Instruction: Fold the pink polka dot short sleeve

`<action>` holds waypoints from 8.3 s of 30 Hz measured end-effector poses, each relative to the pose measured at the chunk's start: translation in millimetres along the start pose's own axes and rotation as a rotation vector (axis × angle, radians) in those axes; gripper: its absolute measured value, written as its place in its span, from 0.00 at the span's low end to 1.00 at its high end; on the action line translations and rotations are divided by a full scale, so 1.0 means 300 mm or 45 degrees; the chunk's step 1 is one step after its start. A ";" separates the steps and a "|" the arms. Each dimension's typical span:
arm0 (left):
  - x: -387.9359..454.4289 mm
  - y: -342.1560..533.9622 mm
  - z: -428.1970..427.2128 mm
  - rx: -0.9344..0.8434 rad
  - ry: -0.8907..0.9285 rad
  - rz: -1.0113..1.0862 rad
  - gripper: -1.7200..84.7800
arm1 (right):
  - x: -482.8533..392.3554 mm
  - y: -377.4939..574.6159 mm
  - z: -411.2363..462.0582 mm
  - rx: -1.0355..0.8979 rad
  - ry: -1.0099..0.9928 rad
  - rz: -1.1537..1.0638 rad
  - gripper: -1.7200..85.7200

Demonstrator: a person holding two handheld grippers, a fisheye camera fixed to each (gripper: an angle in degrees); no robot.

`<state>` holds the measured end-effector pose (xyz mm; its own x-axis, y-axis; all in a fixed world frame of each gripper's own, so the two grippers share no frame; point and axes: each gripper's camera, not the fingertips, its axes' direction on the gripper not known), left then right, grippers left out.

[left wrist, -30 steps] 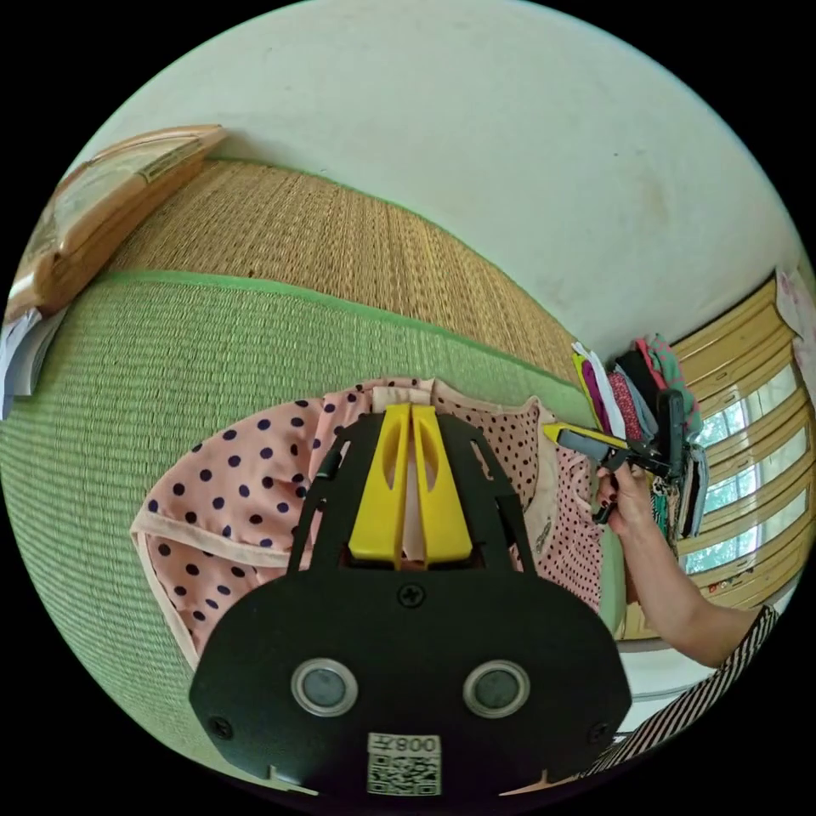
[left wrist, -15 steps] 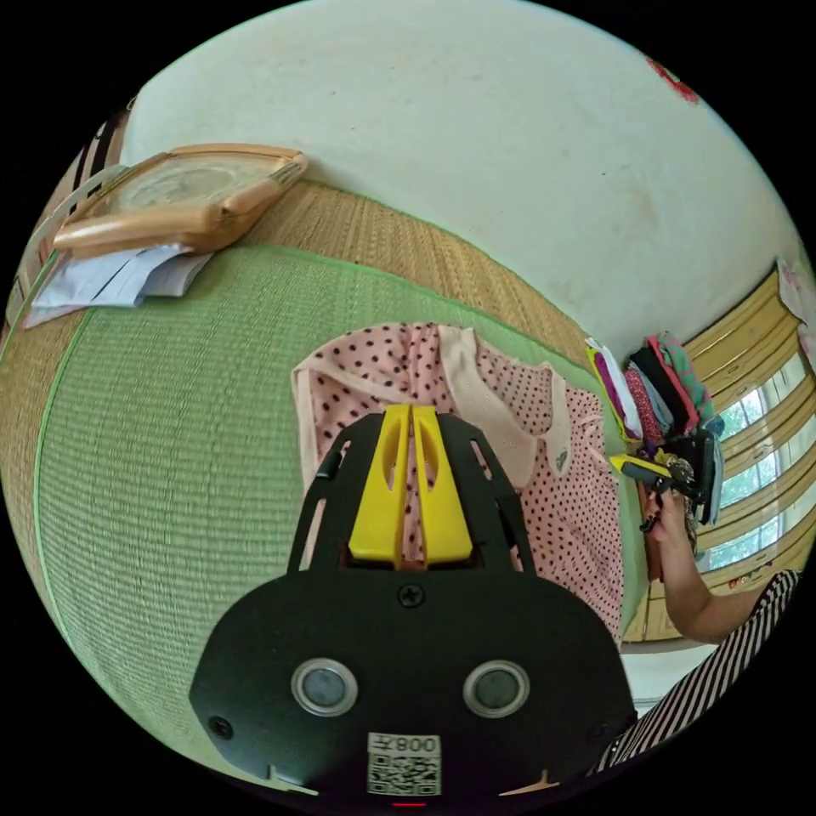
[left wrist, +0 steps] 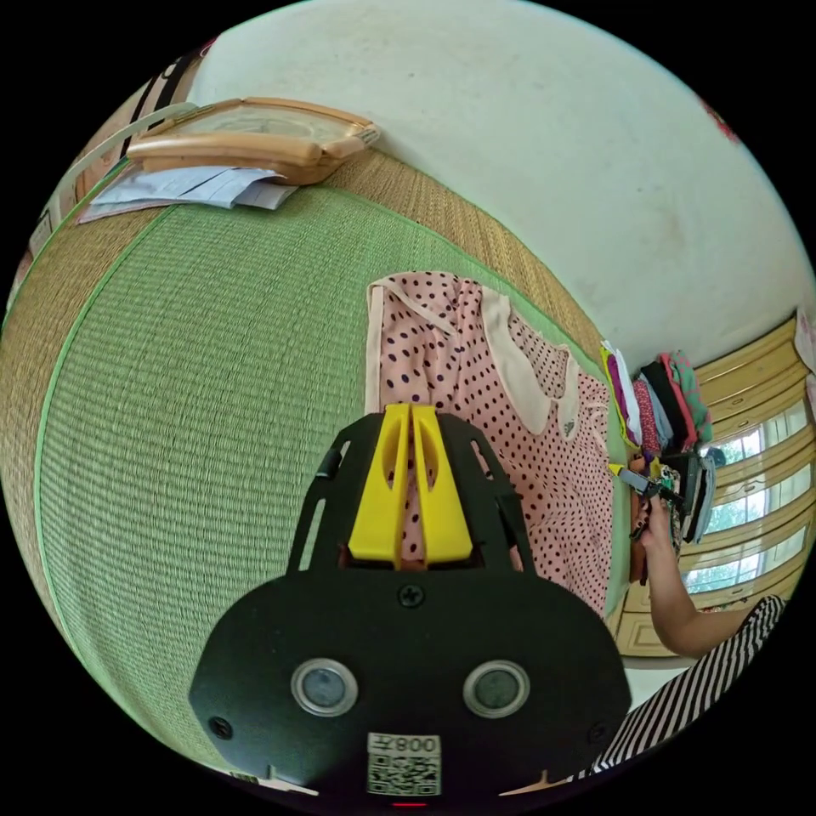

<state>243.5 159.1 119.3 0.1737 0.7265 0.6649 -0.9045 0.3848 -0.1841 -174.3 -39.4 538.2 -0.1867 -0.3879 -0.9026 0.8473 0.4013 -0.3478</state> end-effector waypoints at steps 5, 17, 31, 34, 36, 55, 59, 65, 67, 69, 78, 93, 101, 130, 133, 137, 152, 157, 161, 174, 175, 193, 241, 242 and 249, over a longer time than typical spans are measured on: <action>0.020 0.054 -0.013 -0.029 0.013 0.083 0.02 | -0.126 -0.058 -0.081 0.131 -0.021 -0.115 0.02; -0.029 0.154 -0.005 -0.031 -0.001 0.116 0.02 | -0.090 -0.112 -0.020 -0.001 0.288 -0.062 0.02; -0.091 0.212 0.010 -0.048 -0.043 0.124 0.02 | -0.140 -0.200 -0.046 0.034 0.198 -0.024 0.02; -0.121 0.233 0.009 -0.040 -0.023 0.136 0.02 | -0.048 -0.181 -0.101 0.068 0.169 0.092 0.02; -0.135 0.255 0.004 -0.030 -0.030 0.128 0.02 | -0.018 -0.147 -0.137 0.103 0.092 0.122 0.02; -0.401 0.485 -0.088 0.028 0.075 -0.031 0.02 | -0.128 0.216 -0.229 0.023 0.041 0.033 0.02; -0.448 0.592 -0.194 0.027 0.161 0.001 0.02 | -0.141 0.338 -0.330 0.063 -0.016 0.044 0.02; -0.577 0.883 -0.328 -0.063 0.369 -0.076 0.04 | -0.144 0.700 -0.456 0.017 -0.231 0.142 0.02; -0.620 0.987 -0.356 -0.111 0.401 -0.122 0.04 | -0.152 0.864 -0.486 -0.021 -0.325 0.187 0.02; -0.660 1.090 -0.382 -0.155 0.411 -0.163 0.06 | -0.159 0.984 -0.500 -0.043 -0.373 0.243 0.02; -0.835 1.455 -0.389 -0.338 0.593 -0.359 0.12 | -0.189 1.386 -0.495 -0.069 -0.643 0.451 0.05; -1.013 1.602 -0.251 -0.402 0.783 -0.400 0.15 | -0.233 1.583 -0.560 -0.075 -0.654 0.494 0.10; -1.043 1.626 -0.308 -0.310 0.959 -0.315 0.04 | -0.230 1.647 -0.573 -0.045 -0.667 0.515 0.12; -1.023 1.515 -0.366 -0.145 1.077 -0.279 0.03 | -0.283 1.486 -0.319 -0.233 -0.748 0.374 0.11; -1.012 1.499 -0.335 -0.144 1.071 -0.292 0.03 | -0.271 1.488 -0.326 -0.221 -0.788 0.364 0.07; -0.992 1.479 -0.295 -0.137 1.069 -0.302 0.03 | -0.256 1.494 -0.370 -0.171 -0.821 0.335 0.03; -0.856 1.444 -0.109 -0.213 1.131 -0.304 0.03 | -0.130 1.547 -0.688 0.005 -0.945 0.250 0.02; -0.830 1.444 0.020 -0.323 1.006 -0.367 0.03 | -0.082 1.568 -0.620 -0.077 -0.908 0.333 0.02; -0.800 1.417 0.083 -0.270 1.018 -0.410 0.03 | -0.068 1.571 -0.578 -0.091 -0.870 0.387 0.03; -0.528 0.994 0.327 -0.221 0.776 -0.215 0.04 | -0.015 1.232 -0.628 0.148 -0.555 0.358 0.10; -0.442 0.905 0.397 -0.266 0.791 -0.124 0.05 | -0.029 1.151 -0.618 0.158 -0.497 0.320 0.10; 0.842 0.093 1.412 -0.492 0.591 0.916 0.12 | -0.021 0.562 -0.365 0.296 -0.069 0.214 0.12; 0.776 -0.461 1.661 -0.418 0.627 0.632 0.06 | -0.168 0.274 -0.022 0.093 -0.250 -0.253 0.03; 0.793 -0.460 1.679 -0.451 0.571 0.661 0.05 | -0.169 0.271 -0.020 0.090 -0.248 -0.257 0.03; 0.778 -0.469 1.701 -0.518 0.498 0.655 0.03 | -0.196 0.247 -0.002 0.043 -0.271 -0.292 0.03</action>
<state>212.7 -16.1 669.7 -0.0366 0.9905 0.1323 -0.7070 0.0679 -0.7040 -101.0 13.8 565.4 -0.2696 -0.6319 -0.7267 0.8117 0.2569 -0.5245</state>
